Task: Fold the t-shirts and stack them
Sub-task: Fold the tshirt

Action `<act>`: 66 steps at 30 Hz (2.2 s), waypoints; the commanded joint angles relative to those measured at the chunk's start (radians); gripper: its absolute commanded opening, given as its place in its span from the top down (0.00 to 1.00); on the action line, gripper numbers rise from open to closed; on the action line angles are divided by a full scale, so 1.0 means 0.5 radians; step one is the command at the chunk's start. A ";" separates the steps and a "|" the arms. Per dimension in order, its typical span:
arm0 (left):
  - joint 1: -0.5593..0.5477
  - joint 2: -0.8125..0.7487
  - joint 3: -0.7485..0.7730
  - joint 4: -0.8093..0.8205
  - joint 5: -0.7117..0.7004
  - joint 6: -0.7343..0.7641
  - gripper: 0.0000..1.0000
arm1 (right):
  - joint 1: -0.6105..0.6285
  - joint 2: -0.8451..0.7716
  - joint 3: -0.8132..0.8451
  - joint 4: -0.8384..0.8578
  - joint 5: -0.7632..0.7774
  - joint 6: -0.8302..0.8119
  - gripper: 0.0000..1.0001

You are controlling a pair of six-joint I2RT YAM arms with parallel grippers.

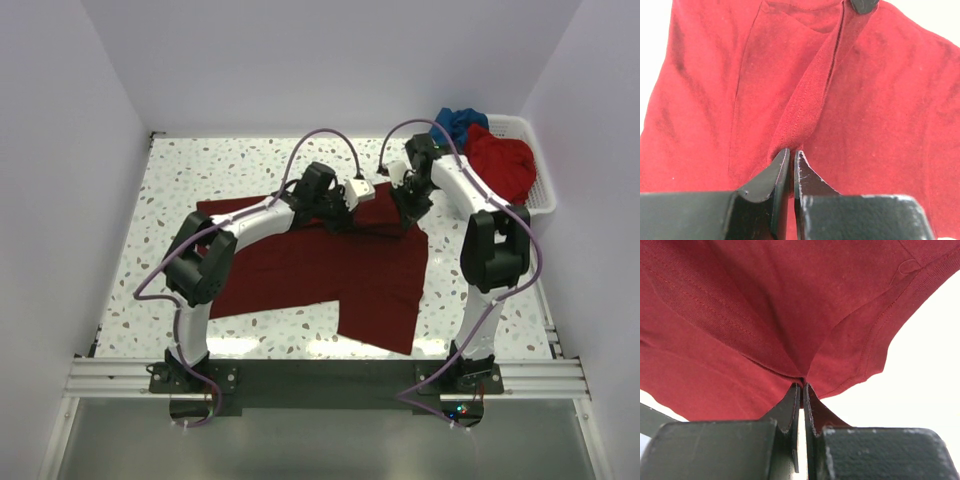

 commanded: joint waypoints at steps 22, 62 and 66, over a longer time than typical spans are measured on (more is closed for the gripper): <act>0.030 -0.236 -0.209 0.048 0.025 0.140 1.00 | 0.102 -0.285 -0.176 -0.083 0.014 0.096 1.00; 0.284 -0.469 -0.292 -0.354 0.577 0.318 0.69 | 0.090 -0.178 0.210 -0.166 -0.136 -0.097 0.41; 0.572 -0.512 -0.203 -0.345 0.418 0.147 0.69 | 0.087 0.107 0.520 -0.028 0.041 0.077 0.51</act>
